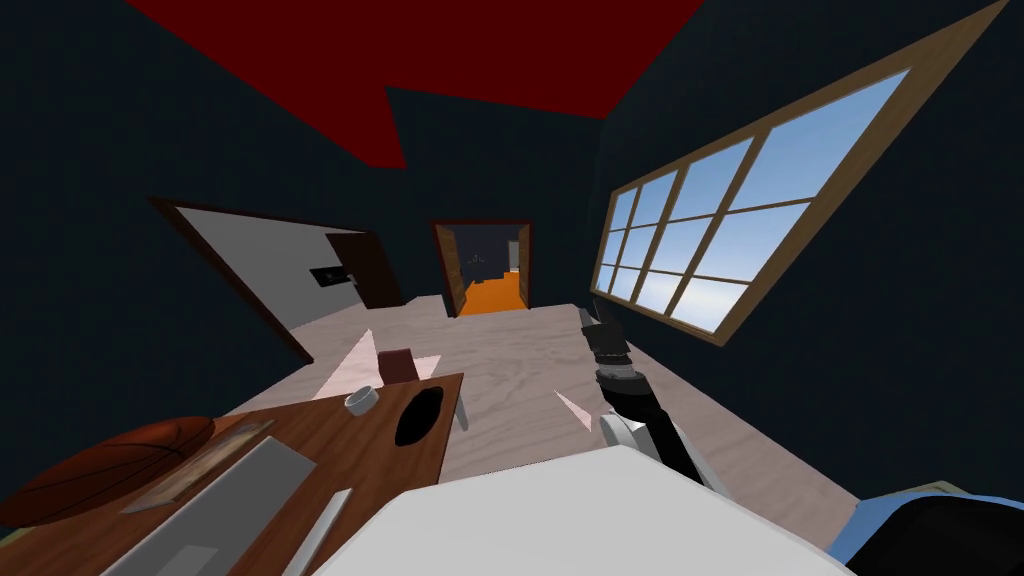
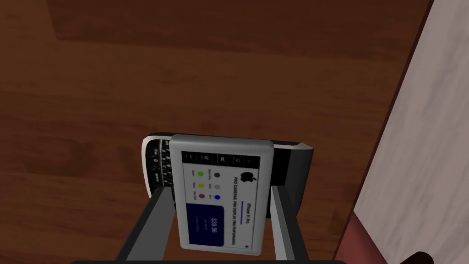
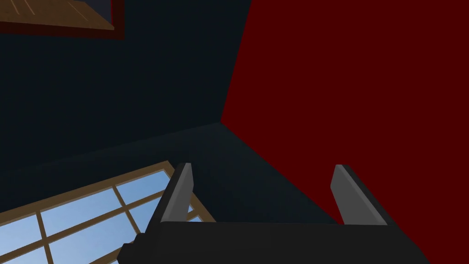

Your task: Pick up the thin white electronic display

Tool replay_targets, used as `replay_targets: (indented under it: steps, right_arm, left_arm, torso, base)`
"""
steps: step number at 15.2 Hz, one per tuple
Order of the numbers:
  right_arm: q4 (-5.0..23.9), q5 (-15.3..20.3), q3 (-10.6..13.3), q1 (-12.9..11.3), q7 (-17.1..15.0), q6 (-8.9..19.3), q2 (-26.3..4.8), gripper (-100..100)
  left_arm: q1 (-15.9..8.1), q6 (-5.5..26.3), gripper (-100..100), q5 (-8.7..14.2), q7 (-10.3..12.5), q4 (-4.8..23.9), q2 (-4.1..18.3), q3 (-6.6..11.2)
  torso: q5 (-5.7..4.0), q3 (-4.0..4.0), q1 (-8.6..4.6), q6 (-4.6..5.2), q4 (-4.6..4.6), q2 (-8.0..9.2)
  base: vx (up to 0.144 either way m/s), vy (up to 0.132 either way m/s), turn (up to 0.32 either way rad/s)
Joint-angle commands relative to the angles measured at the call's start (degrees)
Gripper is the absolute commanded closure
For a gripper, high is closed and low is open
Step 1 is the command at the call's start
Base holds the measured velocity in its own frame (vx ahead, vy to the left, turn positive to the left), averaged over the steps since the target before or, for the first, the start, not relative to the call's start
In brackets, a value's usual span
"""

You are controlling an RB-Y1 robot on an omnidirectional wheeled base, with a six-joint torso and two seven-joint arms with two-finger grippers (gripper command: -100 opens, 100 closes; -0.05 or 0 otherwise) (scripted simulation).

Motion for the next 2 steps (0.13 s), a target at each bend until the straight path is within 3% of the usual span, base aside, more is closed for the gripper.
replay_targets:
  steps: [1,2]
  right_arm:
    - [0.00,0.00,0.00,0.00,0.00,0.00,0.00,0]
    - [0.00,0.00,0.00,0.00,0.00,0.00,0.00,0]
  left_arm:
    - [0.73,0.92,100,2.09,-1.79,-0.34,1.28,0.13]
    - [0.12,0.38,100,1.23,-1.13,0.27,0.51,0.18]
  torso:
    - [0.00,0.00,0.00,0.00,0.00,0.00]
    - [0.00,0.00,0.01,0.00,-0.01,0.01]
  base:
    - [0.043,-0.084,0.002]
    - [0.019,-0.047,0.009]
